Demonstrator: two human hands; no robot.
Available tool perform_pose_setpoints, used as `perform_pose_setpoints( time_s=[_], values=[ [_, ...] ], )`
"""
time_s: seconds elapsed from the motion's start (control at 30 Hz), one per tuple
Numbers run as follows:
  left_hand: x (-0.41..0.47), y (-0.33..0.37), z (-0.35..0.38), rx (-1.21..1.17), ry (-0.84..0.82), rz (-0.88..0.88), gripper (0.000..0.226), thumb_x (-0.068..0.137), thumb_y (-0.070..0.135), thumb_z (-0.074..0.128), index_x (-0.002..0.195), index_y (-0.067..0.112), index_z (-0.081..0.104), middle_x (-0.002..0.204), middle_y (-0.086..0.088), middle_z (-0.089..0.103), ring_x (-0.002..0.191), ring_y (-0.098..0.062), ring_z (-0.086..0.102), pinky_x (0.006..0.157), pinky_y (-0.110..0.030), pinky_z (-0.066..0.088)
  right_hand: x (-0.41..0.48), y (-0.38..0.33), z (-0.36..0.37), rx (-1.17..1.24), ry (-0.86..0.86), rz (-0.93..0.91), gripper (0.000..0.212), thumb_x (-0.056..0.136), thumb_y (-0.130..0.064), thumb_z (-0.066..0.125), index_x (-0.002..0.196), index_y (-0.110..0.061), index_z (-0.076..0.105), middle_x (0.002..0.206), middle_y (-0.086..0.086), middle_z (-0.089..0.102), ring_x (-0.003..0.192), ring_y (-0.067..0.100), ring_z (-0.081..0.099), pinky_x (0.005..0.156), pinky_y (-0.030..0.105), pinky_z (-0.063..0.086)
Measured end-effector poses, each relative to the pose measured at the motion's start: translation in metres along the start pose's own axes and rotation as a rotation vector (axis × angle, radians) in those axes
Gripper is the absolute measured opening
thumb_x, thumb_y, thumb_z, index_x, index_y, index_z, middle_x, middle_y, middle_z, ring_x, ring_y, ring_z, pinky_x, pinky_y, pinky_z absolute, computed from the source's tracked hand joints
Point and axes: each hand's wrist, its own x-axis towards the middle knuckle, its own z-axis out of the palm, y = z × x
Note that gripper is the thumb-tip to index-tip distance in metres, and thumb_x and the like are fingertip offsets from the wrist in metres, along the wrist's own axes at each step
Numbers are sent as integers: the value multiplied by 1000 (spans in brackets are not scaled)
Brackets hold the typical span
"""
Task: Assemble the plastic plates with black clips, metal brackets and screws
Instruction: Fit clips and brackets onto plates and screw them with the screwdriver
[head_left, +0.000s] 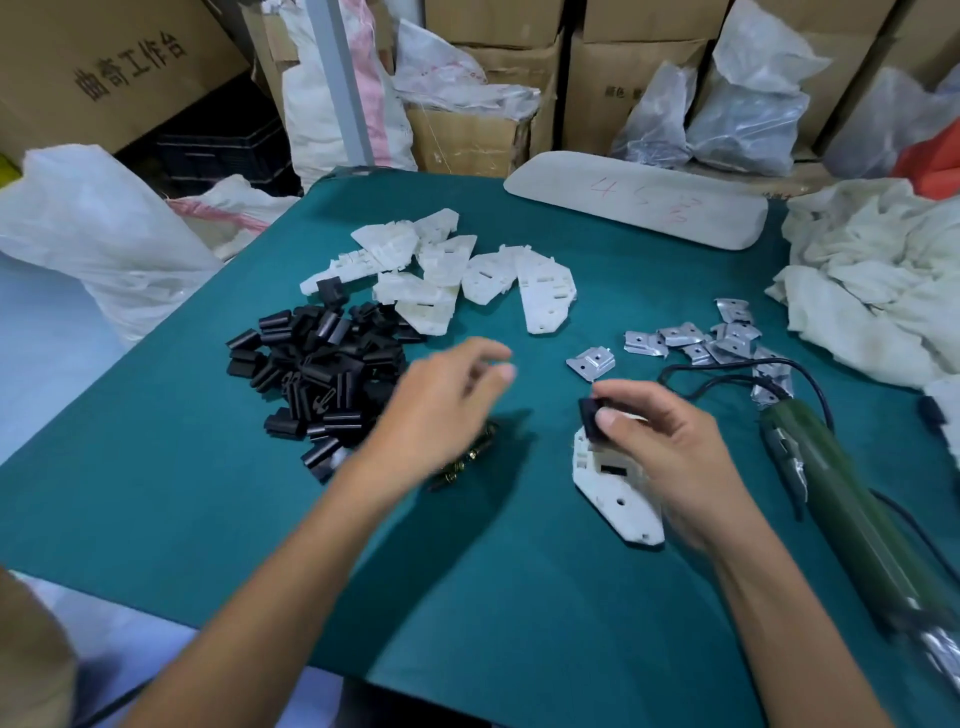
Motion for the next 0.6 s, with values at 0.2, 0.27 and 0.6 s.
perform_pose_setpoints(
  time_s=[0.2, 0.27, 0.6],
  values=[
    [43, -64, -55, 765, -99, -193, 40, 96, 13, 57, 133, 28, 57, 129, -6, 65, 125, -33, 49, 106, -49, 31, 12, 3, -21, 38, 300, 39, 26, 94, 1, 67, 105, -23, 72, 98, -1, 80, 94, 7, 74, 82, 20, 58],
    [47, -70, -56, 774, -41, -155, 32, 99, 20, 57, 132, 24, 59, 124, -9, 68, 121, -35, 53, 103, -49, 34, 12, 7, -26, 6, 325, 44, 24, 94, -4, 68, 105, -26, 71, 99, -6, 80, 95, 6, 74, 79, 19, 56],
    [40, -3, 30, 427, -19, 159, 27, 94, 31, 65, 120, 26, 65, 111, -2, 68, 108, -29, 55, 96, -41, 43, 13, 11, -34, -351, 454, 47, 16, 90, -25, 73, 89, -41, 73, 90, -17, 77, 85, 6, 74, 91, 38, 60]
  ],
)
